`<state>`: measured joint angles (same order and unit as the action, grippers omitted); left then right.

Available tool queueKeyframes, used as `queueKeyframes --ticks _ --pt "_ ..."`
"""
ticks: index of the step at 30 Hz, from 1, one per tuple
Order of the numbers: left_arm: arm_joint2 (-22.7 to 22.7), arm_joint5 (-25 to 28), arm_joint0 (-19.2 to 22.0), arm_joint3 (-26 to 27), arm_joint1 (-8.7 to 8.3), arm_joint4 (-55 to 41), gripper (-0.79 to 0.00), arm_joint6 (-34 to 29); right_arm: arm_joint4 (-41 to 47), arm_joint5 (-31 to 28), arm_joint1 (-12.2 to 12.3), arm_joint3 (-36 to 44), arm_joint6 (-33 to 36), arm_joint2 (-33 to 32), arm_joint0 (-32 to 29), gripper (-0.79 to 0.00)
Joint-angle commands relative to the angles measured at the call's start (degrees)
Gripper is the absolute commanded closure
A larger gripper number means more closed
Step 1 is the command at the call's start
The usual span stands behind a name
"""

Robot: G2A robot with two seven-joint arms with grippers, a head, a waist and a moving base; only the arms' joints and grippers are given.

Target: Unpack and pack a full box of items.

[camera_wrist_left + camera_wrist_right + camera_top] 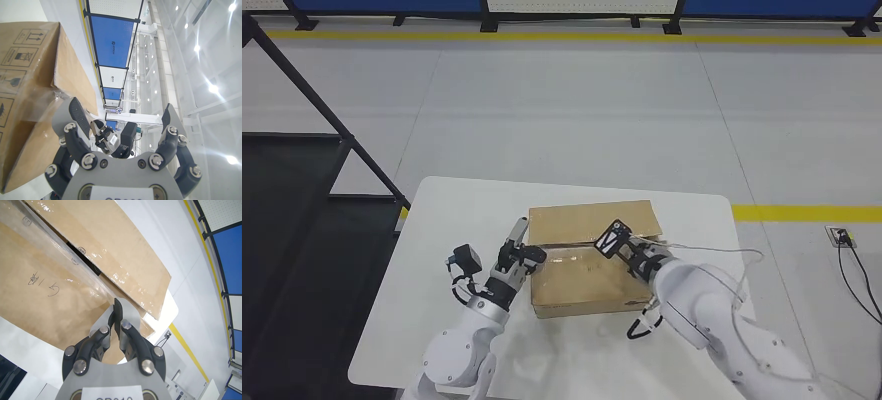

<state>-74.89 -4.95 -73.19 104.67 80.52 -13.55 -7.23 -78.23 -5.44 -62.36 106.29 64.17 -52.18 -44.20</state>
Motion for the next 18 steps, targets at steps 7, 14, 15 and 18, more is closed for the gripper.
queueKeyframes --ticks 7,14,15,18 --pt "0.1 0.0 -0.1 -0.1 -0.03 0.0 -0.785 -0.3 -7.9 2.5 -0.1 6.4 -0.9 -0.4 -3.6 0.0" --pt "0.2 0.0 0.1 -0.2 -0.02 -0.1 -0.785 -0.3 -12.9 2.7 -0.8 9.4 -1.0 0.9 -4.9 0.0" --pt "0.2 0.0 0.1 -0.3 -0.02 -0.1 -0.785 -0.3 -13.5 2.9 -1.0 9.1 -1.0 1.2 -4.6 0.0" --pt "0.2 0.1 0.3 -0.4 -0.01 -0.1 -0.785 -0.1 -14.1 3.0 -1.8 7.3 -0.6 2.4 -3.0 0.0"
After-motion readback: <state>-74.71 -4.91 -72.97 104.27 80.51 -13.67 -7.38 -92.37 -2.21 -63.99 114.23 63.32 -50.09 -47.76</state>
